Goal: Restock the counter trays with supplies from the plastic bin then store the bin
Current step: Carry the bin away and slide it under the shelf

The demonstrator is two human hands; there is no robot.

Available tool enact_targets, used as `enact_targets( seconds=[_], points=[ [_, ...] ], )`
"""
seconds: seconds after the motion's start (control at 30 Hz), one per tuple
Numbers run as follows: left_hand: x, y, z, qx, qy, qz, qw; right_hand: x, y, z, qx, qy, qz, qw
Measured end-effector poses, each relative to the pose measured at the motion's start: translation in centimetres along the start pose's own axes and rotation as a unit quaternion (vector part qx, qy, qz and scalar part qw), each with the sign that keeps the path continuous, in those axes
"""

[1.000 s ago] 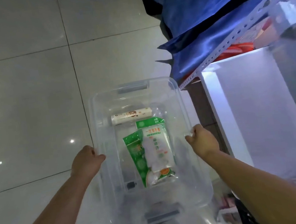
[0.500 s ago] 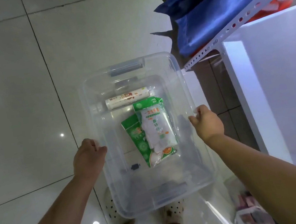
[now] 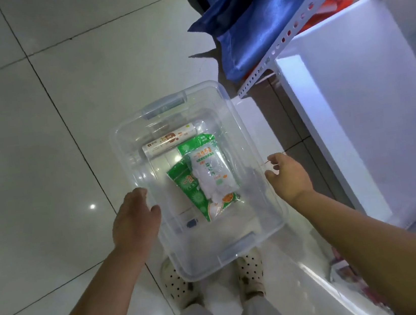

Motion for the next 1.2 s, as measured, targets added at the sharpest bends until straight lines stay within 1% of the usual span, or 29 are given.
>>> enact_targets(
  seconds=[0.1, 0.17, 0.23, 0.3, 0.37, 0.4, 0.47, 0.53, 0.6, 0.67, 0.7, 0.8, 0.83, 0.97, 1.07, 1.1, 1.2],
  points=[
    [-3.0, 2.4, -4.5, 0.080, -0.055, 0.021, 0.995, -3.8, 6.0, -0.1, 0.001, -0.057, -0.060, 0.997],
    [-4.7, 4.3, -7.7, 0.125, -0.076, 0.031, 0.989, -6.6, 10.4, -0.5, 0.003, -0.107, -0.110, 0.988],
    [-6.0, 6.2, -10.9, 0.167, -0.094, 0.041, 0.981, -9.4, 15.0, -1.2, 0.019, -0.134, -0.164, 0.977],
    [-6.8, 8.2, -13.7, 0.207, -0.105, 0.047, 0.972, -12.3, 19.5, -2.0, 0.032, -0.131, -0.244, 0.960],
    [-7.4, 10.0, -15.9, 0.230, -0.102, 0.058, 0.966, -15.0, 23.4, -3.1, 0.037, -0.105, -0.330, 0.937],
    [-7.6, 10.8, -16.7, 0.239, -0.108, 0.059, 0.963, -16.1, 25.0, -4.0, 0.048, -0.087, -0.364, 0.926],
    [-7.7, 12.2, -18.0, 0.258, -0.126, 0.061, 0.956, -17.8, 27.4, -6.0, 0.100, -0.070, -0.411, 0.903],
    [-7.5, 13.3, -18.9, 0.276, -0.135, 0.068, 0.949, -18.8, 28.3, -8.0, 0.179, -0.104, -0.440, 0.874],
    [-6.9, 14.3, -19.6, 0.292, -0.147, 0.077, 0.942, -19.4, 28.0, -9.6, 0.254, -0.147, -0.433, 0.852],
    [-6.1, 15.3, -20.1, 0.302, -0.158, 0.090, 0.936, -19.8, 26.9, -11.0, 0.301, -0.189, -0.404, 0.843],
    [-5.7, 15.8, -20.1, 0.308, -0.162, 0.096, 0.933, -19.9, 26.3, -11.7, 0.321, -0.221, -0.395, 0.832],
    [-4.7, 17.0, -19.6, 0.316, -0.175, 0.109, 0.926, -19.8, 24.8, -13.4, 0.365, -0.333, -0.387, 0.779],
    [-4.5, 17.3, -19.2, 0.316, -0.177, 0.113, 0.925, -19.7, 24.4, -13.9, 0.364, -0.353, -0.388, 0.770],
    [-4.1, 18.5, -17.1, 0.317, -0.191, 0.107, 0.923, -19.6, 23.7, -15.0, 0.333, -0.371, -0.386, 0.776],
    [-4.4, 19.6, -15.7, 0.314, -0.199, 0.105, 0.922, -18.7, 24.2, -14.4, 0.292, -0.430, -0.407, 0.751],
    [-4.5, 20.0, -15.3, 0.314, -0.199, 0.103, 0.923, -18.2, 24.4, -13.8, 0.273, -0.439, -0.405, 0.754],
    [-5.3, 21.2, -14.4, 0.319, -0.200, 0.090, 0.922, -15.9, 25.2, -11.0, 0.215, -0.420, -0.379, 0.796]
  ],
)
Point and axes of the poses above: each hand's wrist, its own y-axis away from the middle knuckle, its own x-axis out of the palm, z = x × y, the point moved 2 cm from there along -y, towards the middle knuckle, and after that the axes turned 6 degrees about z, right-handed, at the moved point
